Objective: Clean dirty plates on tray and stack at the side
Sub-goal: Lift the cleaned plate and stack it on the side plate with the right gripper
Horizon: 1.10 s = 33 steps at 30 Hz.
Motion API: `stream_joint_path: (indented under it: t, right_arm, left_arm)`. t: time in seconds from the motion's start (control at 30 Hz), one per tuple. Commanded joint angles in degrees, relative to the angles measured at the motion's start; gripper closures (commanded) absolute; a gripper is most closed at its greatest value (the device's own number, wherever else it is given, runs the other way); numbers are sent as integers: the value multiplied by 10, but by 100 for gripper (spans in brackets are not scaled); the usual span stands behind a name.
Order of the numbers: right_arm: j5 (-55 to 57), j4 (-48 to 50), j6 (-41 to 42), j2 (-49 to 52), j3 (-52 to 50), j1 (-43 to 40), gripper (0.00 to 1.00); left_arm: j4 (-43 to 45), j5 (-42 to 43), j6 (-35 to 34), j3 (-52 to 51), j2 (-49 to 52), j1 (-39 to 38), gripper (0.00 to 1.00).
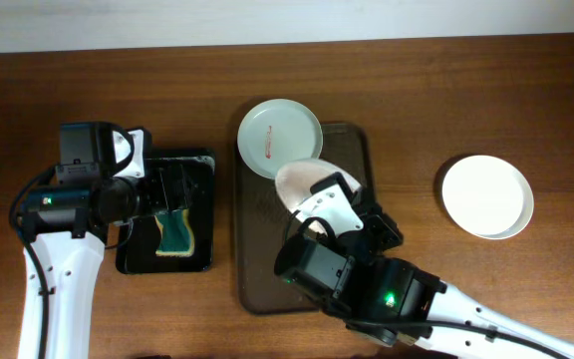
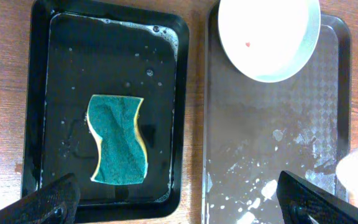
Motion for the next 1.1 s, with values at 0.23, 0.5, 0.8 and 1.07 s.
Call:
stream_joint_path:
  t: [0.23, 0.5, 0.8, 1.07]
  right_arm:
    - [-741, 28, 151, -2, 13, -280, 96]
    - [-306, -7, -24, -44, 78, -521, 96]
    - [46, -51, -68, 7, 76, -25, 96]
    - [127, -56, -68, 58, 76, 34, 96]
  left_arm:
    - [0, 8, 3, 8, 0, 2, 1]
    - [0, 8, 3, 8, 0, 2, 1]
    - [0, 8, 3, 8, 0, 2, 1]
    - [0, 8, 3, 8, 0, 2, 1]
